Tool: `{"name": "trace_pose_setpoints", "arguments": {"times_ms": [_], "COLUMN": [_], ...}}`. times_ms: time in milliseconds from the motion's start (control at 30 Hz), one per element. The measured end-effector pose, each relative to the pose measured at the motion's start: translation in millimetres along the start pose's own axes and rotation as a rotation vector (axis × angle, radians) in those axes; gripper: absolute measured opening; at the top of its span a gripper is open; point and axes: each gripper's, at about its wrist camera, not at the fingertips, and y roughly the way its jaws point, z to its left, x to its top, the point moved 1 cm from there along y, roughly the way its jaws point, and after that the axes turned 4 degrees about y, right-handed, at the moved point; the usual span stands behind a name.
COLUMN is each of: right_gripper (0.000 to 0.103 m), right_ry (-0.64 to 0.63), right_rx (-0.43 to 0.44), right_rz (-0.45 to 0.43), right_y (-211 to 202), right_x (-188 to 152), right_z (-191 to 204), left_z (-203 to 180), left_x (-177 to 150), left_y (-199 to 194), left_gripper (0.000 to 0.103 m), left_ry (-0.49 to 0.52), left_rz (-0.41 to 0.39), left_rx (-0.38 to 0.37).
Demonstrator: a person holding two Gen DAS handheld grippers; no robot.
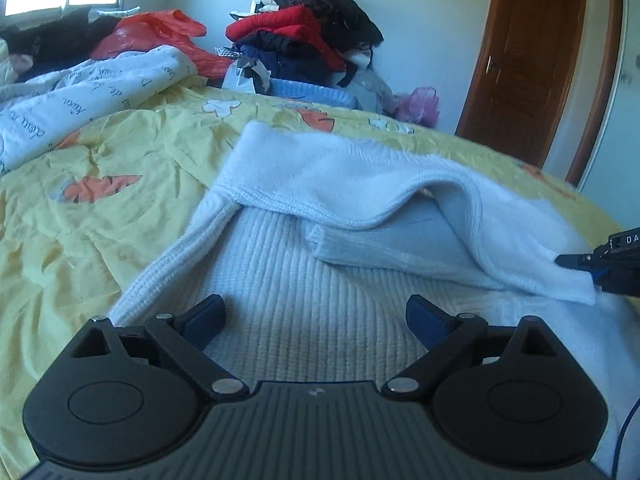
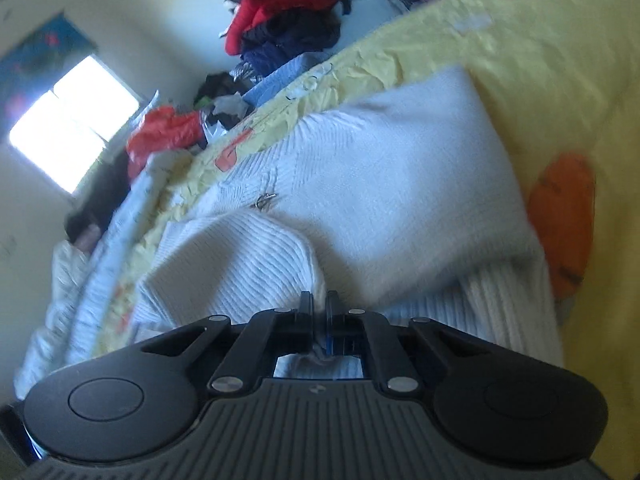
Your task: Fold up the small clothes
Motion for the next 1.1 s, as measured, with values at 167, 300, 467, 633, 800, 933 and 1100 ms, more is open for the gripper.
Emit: {"name": "trace_pose_setpoints", "arguments": {"times_ms": [167, 300, 467, 633, 800, 933, 1100], "right_gripper": [0.009, 0.009, 0.024, 0.065, 0.059, 0.027, 0.005], "right_ry": [-0.145, -0.196, -0.19, 0.034, -0.017, -0.155, -0.257], "right_rx": [-0.02, -0.125, -0.234, -0.102, -0.138, -0.243, -0.205], "right_rz": [-0.131, -0.13, -0.108, -0.207, -0.086, -0.093, -0.19], "right_y": [-34, -27, 8, -15, -11, 5, -23], "right_x": [46, 84, 78, 69, 52, 37, 40], "right_z": [33, 29, -3, -33, -30, -17, 2], "left_z": [4, 4, 4, 5, 5, 5, 5], "left_x": [0, 1, 1, 1, 1, 1, 1], "left_y": [-2, -2, -2, -2, -2, -2, -1], "left_gripper": [0.098, 0.098, 0.098, 0.098, 0.099, 0.099, 0.099], "left_ry": [-0.028, -0.036, -0.037, -0.039, -0.041, -0.039, -0.046], "left_rz": [-0.01, -0.012, -0.012, -0.013, -0.013, -0.012, -0.014], "left_rx": [-0.016, -0.022, -0.022, -0.023, -0.024, -0.021, -0.014]}}
